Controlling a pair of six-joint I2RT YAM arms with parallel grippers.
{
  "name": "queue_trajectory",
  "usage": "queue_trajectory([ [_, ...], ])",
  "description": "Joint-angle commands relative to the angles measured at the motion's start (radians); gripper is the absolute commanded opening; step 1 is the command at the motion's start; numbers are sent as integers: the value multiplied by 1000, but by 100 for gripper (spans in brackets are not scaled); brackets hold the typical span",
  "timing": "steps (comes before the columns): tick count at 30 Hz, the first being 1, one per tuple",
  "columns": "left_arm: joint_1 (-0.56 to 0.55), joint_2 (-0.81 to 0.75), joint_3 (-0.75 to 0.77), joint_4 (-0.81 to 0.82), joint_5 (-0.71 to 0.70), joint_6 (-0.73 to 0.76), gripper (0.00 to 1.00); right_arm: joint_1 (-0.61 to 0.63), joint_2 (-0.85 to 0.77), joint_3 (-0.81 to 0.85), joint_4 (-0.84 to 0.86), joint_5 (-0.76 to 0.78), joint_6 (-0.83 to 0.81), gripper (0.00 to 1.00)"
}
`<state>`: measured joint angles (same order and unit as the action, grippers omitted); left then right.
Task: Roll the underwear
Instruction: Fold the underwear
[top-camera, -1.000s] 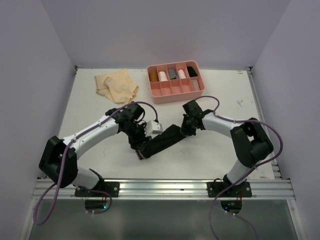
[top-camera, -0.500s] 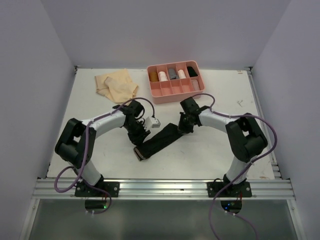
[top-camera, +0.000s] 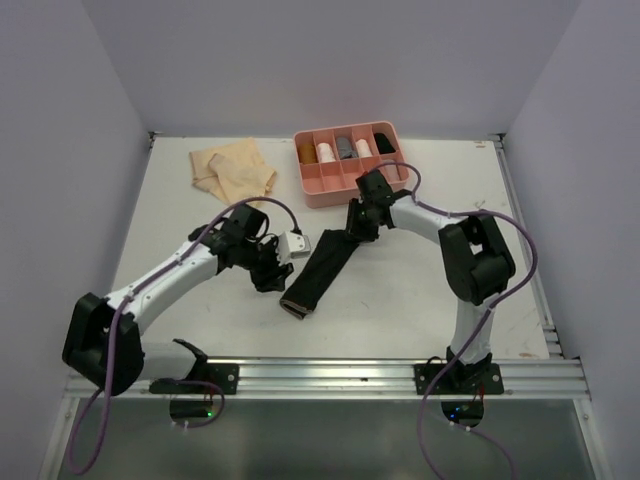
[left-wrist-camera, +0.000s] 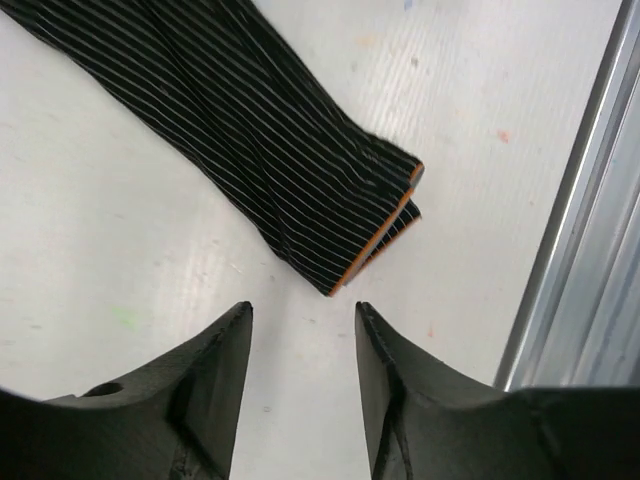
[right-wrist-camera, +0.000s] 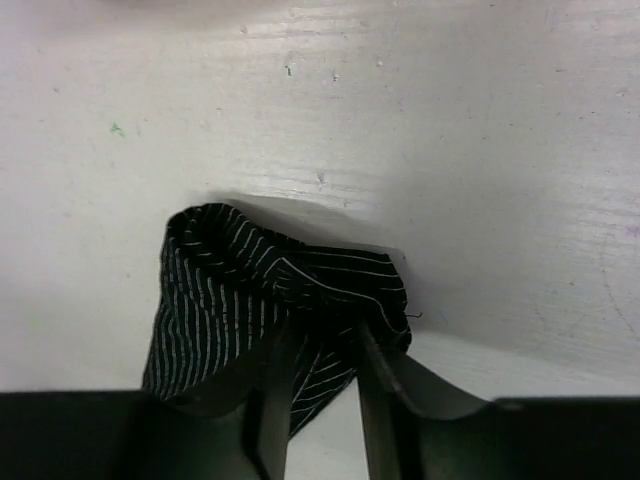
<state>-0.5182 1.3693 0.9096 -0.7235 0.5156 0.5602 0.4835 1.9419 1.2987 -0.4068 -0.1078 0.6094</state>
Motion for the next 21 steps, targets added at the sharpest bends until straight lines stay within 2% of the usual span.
queue_trajectory([
  [1,1,-128,-11,110,60,92,50,-8,-63,7,8,-82,1,38],
  [5,-2,-125,-18,118,67,138,50,-11,-178,-74,75,-89,88,42],
  [8,-9,-93,-8,111,72,153,49,-19,-264,-134,121,-57,144,38],
  [11,-32,-88,-12,131,70,170,46,-26,-307,-168,154,0,168,27],
  [12,-52,-90,-20,137,66,194,44,-31,-302,-170,155,8,171,22],
  [15,-89,-88,-35,153,28,243,43,-42,-273,-159,166,7,179,17],
  [21,-160,-78,-51,168,-17,303,44,-42,-153,-108,163,20,170,13],
])
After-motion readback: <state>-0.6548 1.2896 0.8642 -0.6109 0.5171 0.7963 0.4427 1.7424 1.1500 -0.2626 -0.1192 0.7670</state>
